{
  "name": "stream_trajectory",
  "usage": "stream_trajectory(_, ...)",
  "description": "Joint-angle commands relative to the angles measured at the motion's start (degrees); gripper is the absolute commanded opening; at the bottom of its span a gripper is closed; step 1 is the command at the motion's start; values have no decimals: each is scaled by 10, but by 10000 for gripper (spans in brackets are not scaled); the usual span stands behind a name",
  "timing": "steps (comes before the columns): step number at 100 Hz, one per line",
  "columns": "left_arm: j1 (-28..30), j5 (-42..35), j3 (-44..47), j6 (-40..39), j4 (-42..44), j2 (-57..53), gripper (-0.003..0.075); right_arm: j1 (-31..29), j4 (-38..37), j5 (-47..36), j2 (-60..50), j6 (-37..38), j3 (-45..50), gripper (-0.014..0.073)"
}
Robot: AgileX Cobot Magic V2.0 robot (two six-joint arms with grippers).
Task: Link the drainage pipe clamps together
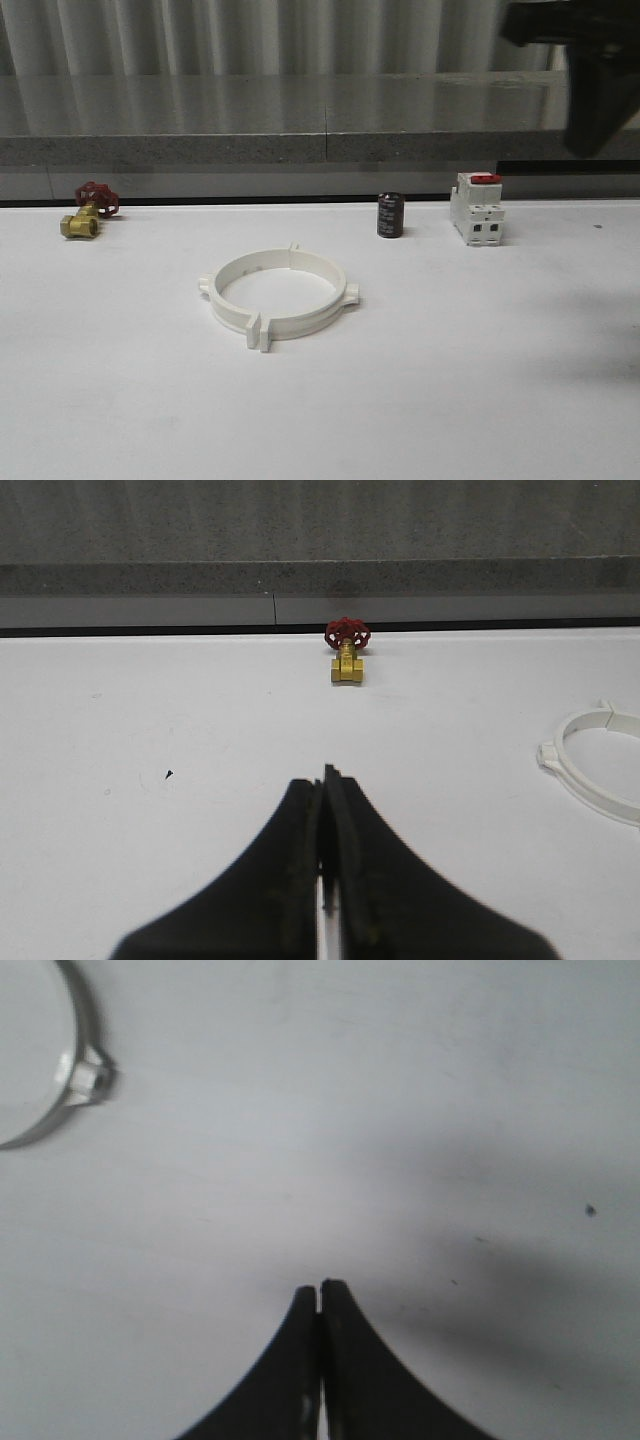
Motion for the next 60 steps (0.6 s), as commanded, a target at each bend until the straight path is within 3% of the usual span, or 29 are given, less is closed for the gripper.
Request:
stream_trajectory(1,1,-41,-14,-6,-4,6,-21,-43,-7,-32,-80,-8,37,-67)
stream_trajectory(26,1,-41,-14,-6,-4,6,-21,-134,-7,-95,-248,-7,159,-67)
stream_trajectory(49,1,-41,-14,-6,-4,6,-21,-148,-40,-148,-397,-6,243,-67)
stream_trajectory(60,1,-41,-14,-6,-4,6,-21,-159,-86,-158,-469,41,279,-67)
